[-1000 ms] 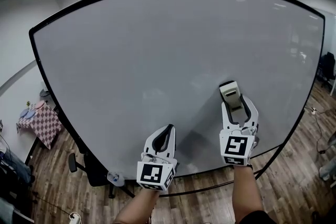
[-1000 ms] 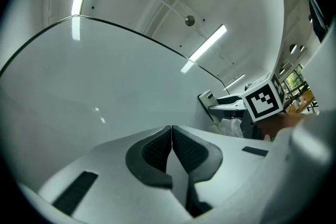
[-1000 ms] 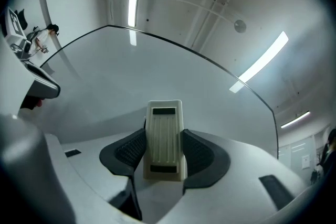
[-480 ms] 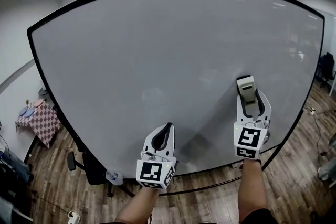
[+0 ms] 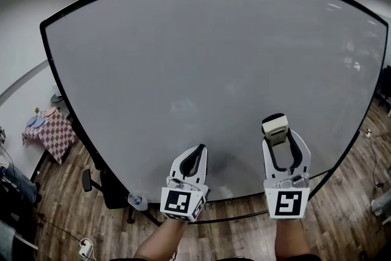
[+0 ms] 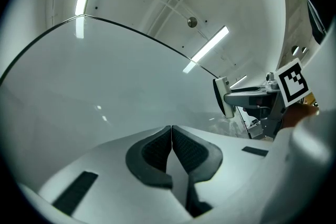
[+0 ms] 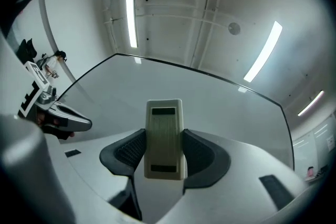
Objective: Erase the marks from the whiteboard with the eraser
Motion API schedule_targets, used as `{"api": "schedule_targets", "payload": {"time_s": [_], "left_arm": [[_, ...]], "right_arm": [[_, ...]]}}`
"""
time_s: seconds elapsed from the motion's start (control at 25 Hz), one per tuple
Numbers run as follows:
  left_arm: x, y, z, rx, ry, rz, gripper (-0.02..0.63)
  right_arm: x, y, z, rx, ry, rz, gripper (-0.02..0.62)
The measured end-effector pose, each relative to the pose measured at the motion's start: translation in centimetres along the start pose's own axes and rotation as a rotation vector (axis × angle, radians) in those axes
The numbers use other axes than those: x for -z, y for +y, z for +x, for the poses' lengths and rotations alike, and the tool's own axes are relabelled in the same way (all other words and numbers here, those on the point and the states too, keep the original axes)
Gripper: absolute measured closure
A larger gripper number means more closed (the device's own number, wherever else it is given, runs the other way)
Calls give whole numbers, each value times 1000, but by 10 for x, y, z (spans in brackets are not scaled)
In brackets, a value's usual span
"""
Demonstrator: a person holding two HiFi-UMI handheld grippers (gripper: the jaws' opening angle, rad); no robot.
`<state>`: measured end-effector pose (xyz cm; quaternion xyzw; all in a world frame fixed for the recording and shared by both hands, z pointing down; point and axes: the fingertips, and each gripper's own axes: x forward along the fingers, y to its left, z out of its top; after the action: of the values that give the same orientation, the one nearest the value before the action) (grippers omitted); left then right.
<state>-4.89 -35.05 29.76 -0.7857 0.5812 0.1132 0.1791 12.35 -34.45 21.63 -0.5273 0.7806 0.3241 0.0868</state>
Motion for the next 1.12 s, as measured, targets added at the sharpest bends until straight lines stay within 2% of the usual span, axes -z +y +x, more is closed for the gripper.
{"api": "schedule_targets", "payload": {"time_s": [0.16, 0.36, 0.48, 0.6, 0.8, 1.12], "left_arm": [[7, 15, -19, -31, 29, 2, 585], [18, 27, -45, -59, 63, -38, 586], [29, 27, -55, -60, 91, -52, 584], [33, 28, -62, -56, 102, -82, 584], [26, 29, -70, -57, 95, -93, 584], [28, 35, -78, -80, 104, -93, 584]], "right_arm": [[15, 30, -10, -52, 13, 25, 351], [39, 63, -20, -125, 93, 17, 350], [52, 85, -27, -172, 137, 50, 351], [53, 102, -28, -204, 137, 70, 351], [52, 112, -29, -208, 150, 131, 351], [58, 114, -29, -186, 160, 140, 351]]}}
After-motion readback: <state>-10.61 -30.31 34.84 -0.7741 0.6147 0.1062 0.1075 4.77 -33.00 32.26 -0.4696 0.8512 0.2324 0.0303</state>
